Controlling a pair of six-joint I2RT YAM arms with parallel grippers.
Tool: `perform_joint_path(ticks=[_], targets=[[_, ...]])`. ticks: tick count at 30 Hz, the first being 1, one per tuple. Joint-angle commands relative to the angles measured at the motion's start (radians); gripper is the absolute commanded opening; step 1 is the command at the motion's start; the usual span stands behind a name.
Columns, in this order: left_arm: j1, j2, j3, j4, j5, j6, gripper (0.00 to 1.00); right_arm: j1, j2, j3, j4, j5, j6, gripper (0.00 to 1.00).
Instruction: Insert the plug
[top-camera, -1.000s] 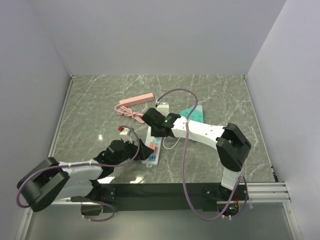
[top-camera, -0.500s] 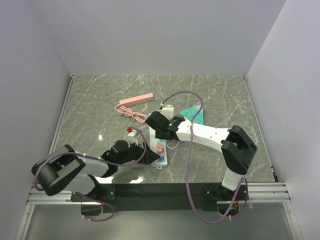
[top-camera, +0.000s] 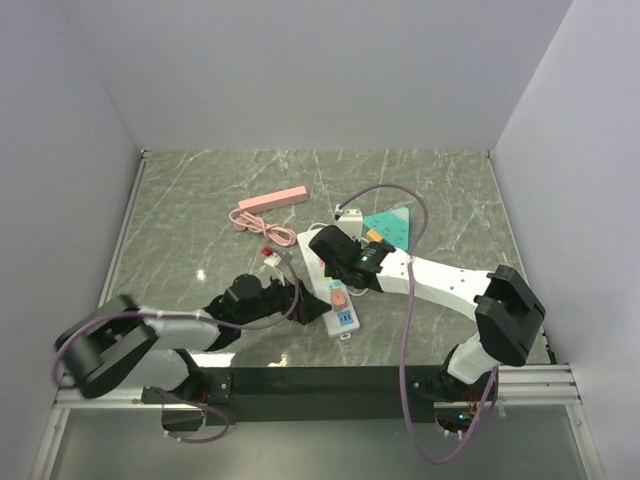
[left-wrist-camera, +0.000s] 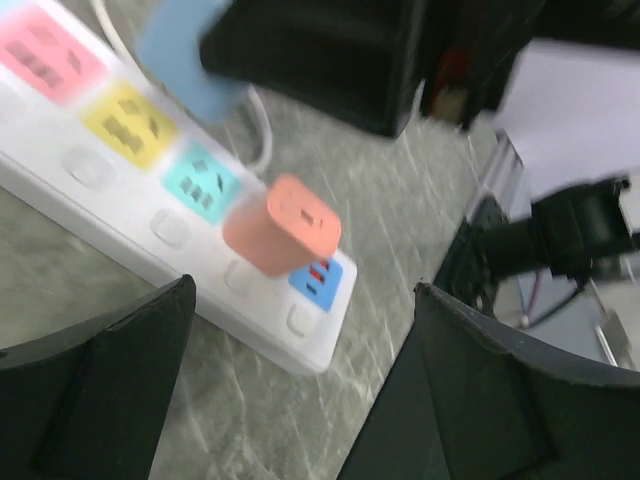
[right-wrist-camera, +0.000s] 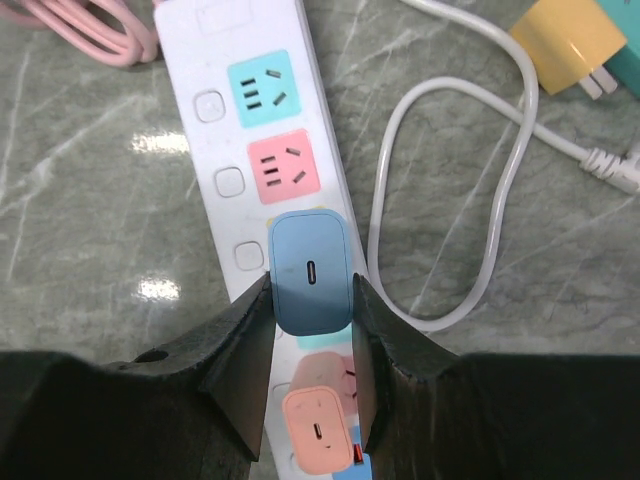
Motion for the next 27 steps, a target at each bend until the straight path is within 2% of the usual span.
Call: perform_joint_path(ticks=[1, 2, 6, 11, 17, 27], targets=[[-0.002, -0.176, 0.045, -0.208, -0.191, 0.098, 0.97, -0.008, -0.059, -0.019, 0.098, 0.042, -0.054, 0.0], [0.002, -0.257, 0.043, -0.287, -0.257, 0.115, 0.97, -0.008, -0.065, -0.035, 0.123, 0.036, -0.068, 0.0], [0.054, -0.419, 0.023, -0.42, -0.333, 0.117, 0.98, -0.01, -0.09, -0.062, 0.176, -0.004, -0.096, 0.0], [0.216, -0.535, -0.032, -0.461, -0.287, 0.068, 0.99, -0.007, -0.073, -0.057, 0.196, -0.016, -0.101, 0.0], [0.304, -0.563, -0.072, -0.454, -0.222, 0.046, 0.99, 0.013, 0.007, 0.004, 0.128, -0.013, -0.068, 0.0], [0.337, -0.543, -0.092, -0.42, -0.166, 0.037, 0.99, 0.038, 0.099, 0.047, 0.09, -0.006, -0.024, 0.0]])
